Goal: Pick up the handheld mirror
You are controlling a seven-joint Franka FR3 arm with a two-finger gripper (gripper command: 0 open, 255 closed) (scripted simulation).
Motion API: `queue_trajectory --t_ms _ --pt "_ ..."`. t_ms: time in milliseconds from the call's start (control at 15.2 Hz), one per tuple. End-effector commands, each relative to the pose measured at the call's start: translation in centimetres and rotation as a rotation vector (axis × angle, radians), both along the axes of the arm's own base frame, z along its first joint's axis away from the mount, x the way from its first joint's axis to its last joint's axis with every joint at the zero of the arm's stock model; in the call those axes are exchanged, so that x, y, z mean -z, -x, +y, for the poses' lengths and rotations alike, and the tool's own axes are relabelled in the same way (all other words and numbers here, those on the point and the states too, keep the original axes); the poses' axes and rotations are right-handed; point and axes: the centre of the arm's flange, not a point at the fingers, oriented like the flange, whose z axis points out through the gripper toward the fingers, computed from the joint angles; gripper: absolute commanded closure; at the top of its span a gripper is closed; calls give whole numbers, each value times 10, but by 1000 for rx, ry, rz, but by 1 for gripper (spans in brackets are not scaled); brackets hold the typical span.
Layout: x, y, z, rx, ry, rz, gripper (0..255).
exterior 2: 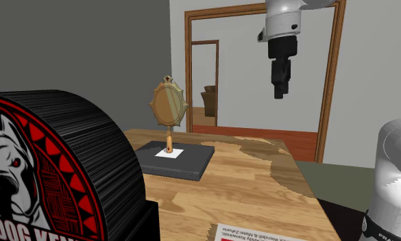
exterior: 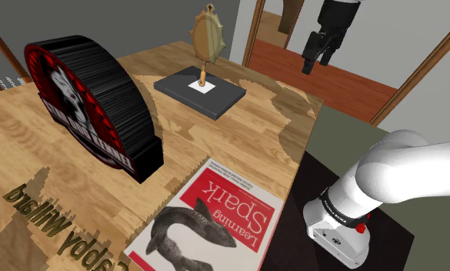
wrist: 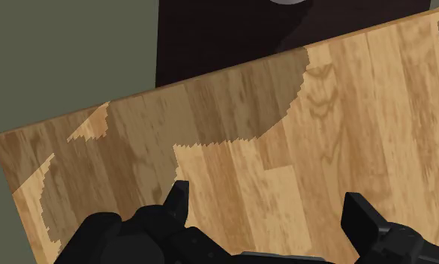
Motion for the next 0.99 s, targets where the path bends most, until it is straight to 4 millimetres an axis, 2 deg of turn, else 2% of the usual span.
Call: queue_trajectory --t_ms 0,462,924 --pt "0 0 0 0 0 0 0" --pt "24 -65 -2 -111 -58 -145 0" --pt "39 -132 5 -222 -116 -291 0"
